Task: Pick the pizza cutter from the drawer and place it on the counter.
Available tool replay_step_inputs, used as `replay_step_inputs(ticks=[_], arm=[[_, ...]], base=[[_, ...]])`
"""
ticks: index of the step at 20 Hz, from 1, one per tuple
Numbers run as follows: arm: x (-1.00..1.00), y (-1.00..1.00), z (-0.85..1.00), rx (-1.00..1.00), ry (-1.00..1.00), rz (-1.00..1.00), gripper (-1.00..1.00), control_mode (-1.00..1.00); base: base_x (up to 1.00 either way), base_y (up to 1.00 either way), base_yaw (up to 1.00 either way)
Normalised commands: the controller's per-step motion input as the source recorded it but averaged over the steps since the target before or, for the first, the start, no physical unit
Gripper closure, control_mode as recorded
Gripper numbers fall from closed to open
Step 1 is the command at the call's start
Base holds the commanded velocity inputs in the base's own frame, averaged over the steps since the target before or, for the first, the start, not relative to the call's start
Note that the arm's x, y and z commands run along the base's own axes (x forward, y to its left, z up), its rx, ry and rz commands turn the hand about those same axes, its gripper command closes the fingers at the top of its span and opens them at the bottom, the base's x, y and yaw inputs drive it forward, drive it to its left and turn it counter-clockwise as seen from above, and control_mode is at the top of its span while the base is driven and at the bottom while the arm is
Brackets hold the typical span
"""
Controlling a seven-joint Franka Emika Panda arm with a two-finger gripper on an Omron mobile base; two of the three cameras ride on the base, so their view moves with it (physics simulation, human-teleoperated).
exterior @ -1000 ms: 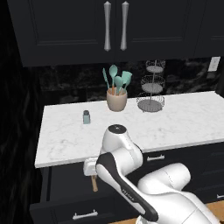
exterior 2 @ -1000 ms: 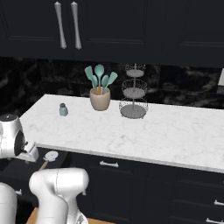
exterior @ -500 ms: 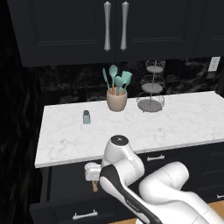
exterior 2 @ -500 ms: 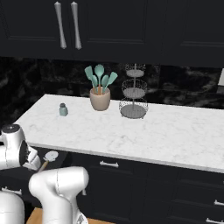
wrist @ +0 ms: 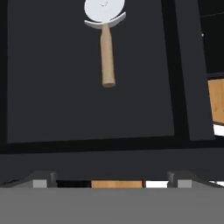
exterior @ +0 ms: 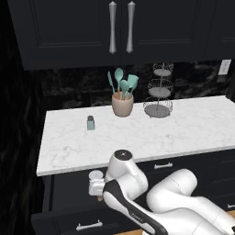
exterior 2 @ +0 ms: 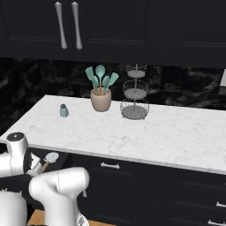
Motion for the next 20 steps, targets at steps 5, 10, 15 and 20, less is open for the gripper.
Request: replay_step_inputs(ticks=[5, 10, 15, 20], arm=[[0.00, 0.07, -0.20, 0.00, 0.15, 0.00, -1.00, -1.00], [-0.06, 0.12, -0.16, 0.00, 0.15, 0.00, -1.00, -1.00], [-0.08, 0.09, -0.02, -0.07, 0.03, 0.00, -1.00, -1.00], [0.00, 0.03, 0.08, -0.12, -0.03, 0.00, -1.00, -1.00]], base=[[0.00, 0.00, 0.00], [0.00, 0.00, 0.00], [0.00, 0.00, 0.00], [0.00, 0.00, 0.00]])
